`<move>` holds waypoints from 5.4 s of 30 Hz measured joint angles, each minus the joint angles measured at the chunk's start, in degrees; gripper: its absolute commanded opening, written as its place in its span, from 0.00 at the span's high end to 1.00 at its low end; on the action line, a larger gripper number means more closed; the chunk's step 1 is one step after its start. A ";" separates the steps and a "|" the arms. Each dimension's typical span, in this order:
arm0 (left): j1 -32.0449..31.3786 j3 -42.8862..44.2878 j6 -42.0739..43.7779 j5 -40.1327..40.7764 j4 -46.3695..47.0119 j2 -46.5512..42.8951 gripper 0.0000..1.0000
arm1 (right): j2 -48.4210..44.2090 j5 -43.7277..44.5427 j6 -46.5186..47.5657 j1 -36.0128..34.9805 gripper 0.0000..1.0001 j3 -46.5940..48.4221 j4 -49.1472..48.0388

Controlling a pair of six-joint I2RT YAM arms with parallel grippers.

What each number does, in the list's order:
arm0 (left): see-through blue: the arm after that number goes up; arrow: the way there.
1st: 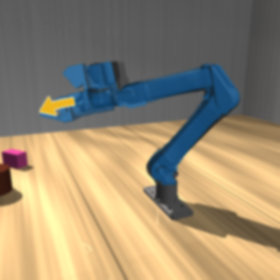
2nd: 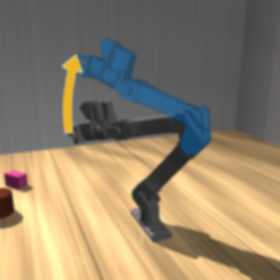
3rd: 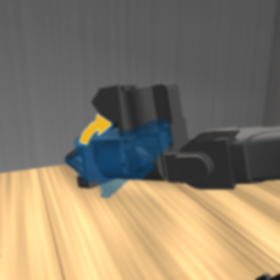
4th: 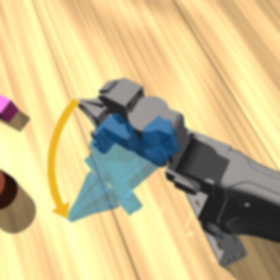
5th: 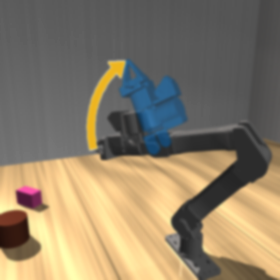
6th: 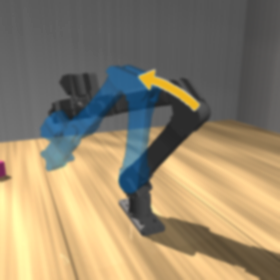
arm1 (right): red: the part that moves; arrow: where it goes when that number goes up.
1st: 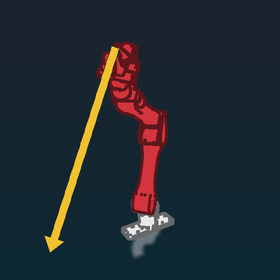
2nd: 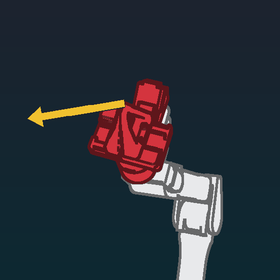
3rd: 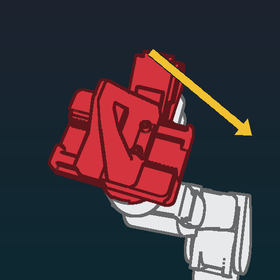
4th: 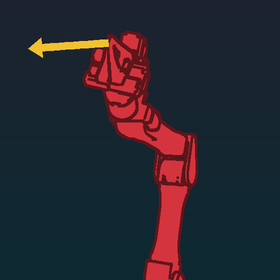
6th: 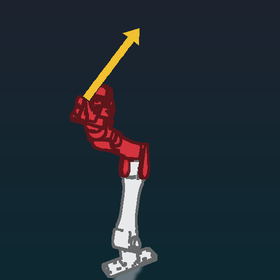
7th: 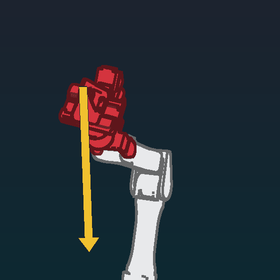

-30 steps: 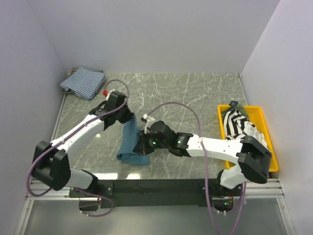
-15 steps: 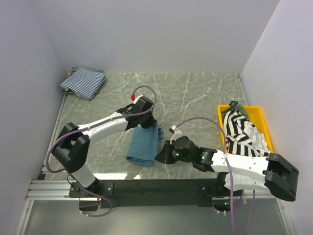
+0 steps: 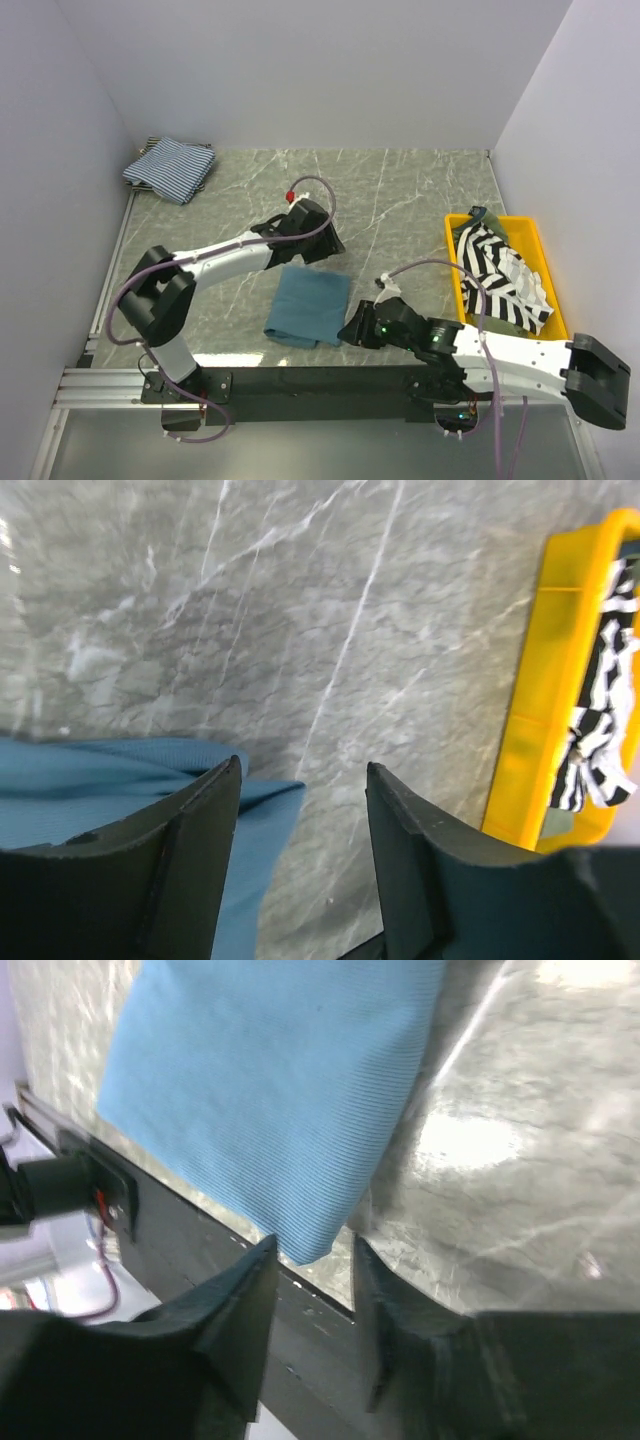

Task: Fold and stack the tank tops
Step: Fold the tank top, then neatly place the folded tank top to the corner

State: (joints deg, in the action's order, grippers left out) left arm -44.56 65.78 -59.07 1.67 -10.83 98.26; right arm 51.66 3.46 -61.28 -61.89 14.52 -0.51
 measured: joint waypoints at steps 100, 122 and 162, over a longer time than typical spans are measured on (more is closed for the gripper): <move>16.63 -34.58 -3.19 -11.10 14.93 -16.24 0.39 | 47.25 22.29 27.63 -16.61 0.36 43.78 21.77; 18.62 -30.80 0.15 -11.21 12.92 -11.63 0.80 | 54.03 28.68 34.53 -12.59 0.28 52.24 22.36; 20.13 -32.17 -1.27 -17.64 8.17 -17.75 0.18 | 46.66 2.60 28.68 4.57 1.00 34.12 -6.84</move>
State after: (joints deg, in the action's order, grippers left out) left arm -24.43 33.61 -60.34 -15.97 -2.66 80.51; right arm 98.32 6.07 -32.60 -57.32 48.64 -7.35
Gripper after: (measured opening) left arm 0.812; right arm 0.107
